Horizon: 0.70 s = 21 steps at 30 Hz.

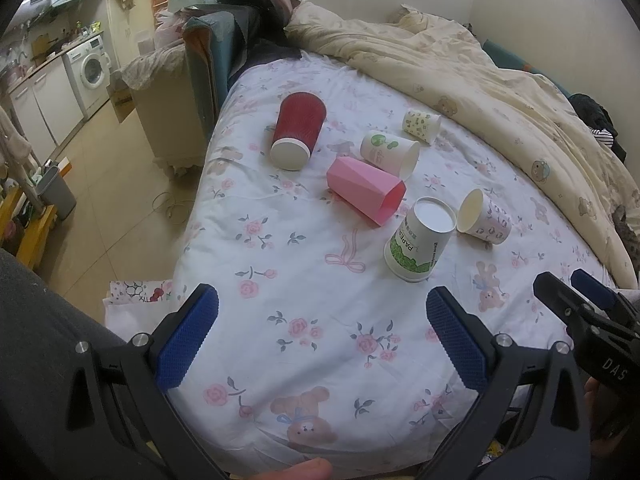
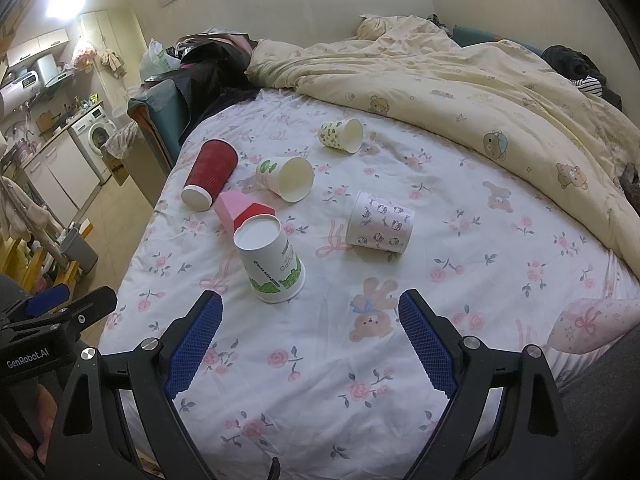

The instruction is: Flip cup upside down

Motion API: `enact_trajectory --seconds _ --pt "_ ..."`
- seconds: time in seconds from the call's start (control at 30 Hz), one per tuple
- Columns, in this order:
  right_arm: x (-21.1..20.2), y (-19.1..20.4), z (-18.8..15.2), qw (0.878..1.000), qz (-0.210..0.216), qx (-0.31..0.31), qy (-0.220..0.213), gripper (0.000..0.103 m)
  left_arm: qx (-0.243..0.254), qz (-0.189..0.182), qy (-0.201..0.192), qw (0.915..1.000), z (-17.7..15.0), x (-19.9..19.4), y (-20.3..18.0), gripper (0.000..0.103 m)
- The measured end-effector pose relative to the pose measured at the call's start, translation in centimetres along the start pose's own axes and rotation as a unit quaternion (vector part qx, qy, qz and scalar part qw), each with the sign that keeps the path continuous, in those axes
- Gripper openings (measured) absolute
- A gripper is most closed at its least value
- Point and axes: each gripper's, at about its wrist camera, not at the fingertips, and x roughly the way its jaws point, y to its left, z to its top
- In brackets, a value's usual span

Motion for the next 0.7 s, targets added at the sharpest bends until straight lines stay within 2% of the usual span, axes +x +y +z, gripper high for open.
enact_trajectory --seconds 0.7 --pt "0.36 0.12 -0.16 1.000 0.002 -0.003 0.003 0.092 -0.009 0.000 0.003 1.0000 -0.01 -0.04 0.02 0.103"
